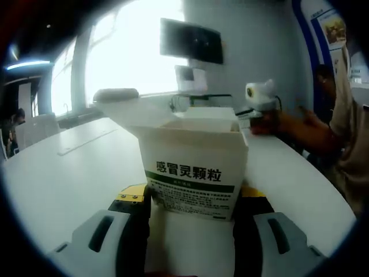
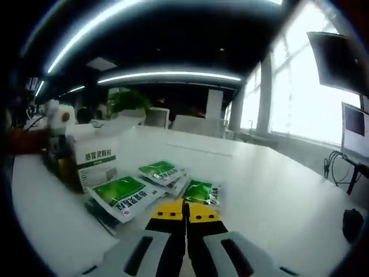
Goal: Take out ganmaoling bag from box put it on table
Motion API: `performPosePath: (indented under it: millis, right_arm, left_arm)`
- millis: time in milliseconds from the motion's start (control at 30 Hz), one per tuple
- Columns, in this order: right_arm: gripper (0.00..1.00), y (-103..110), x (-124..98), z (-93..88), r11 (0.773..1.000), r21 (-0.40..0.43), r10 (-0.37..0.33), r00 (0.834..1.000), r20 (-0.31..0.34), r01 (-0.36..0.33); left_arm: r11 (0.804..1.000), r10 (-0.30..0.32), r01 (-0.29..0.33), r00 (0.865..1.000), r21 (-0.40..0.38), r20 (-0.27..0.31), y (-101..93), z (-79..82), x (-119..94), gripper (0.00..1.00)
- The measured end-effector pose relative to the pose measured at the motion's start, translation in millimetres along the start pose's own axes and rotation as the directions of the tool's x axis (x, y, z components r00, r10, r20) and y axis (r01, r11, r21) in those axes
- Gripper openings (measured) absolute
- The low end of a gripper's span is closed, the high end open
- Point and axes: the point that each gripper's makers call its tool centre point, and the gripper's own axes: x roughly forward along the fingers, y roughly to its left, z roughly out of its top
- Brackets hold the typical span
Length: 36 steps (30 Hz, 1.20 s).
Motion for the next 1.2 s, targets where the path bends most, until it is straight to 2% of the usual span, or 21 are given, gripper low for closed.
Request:
performPosePath:
  millis: [233, 433, 633, 1200]
  right_arm:
    - [0.00, 6.5, 1.2, -5.1, 0.998, -0.056, 0.008, 1.000, -0.025, -0.009]
    - [0.00, 4.4, -0.1, -2.7, 0.999, -0.040, 0.007, 1.000, -0.010, -0.007]
    - [0.00, 5.6, -2.6, -0.8, 0.998, -0.058, 0.003, 1.000, 0.006, -0.002]
    - [0.00, 7.1, -2.5, -1.8, 0.996, -0.093, 0.006, 1.000, 0.002, -0.006]
  left_arm:
    - [1.000, 0.004, -0.004, 1.000, 0.010, -0.005, 0.0, -1.0, 0.2, 0.49]
    - [1.000, 0.004, -0.004, 1.000, 0.011, -0.007, 0.2, -1.3, 0.0, 0.49]
    - [1.000, 0.004, -0.003, 1.000, 0.011, -0.008, 0.4, -1.4, -0.1, 0.49]
    - [1.000, 0.003, -0.003, 1.000, 0.011, -0.008, 0.3, -1.0, 0.6, 0.49]
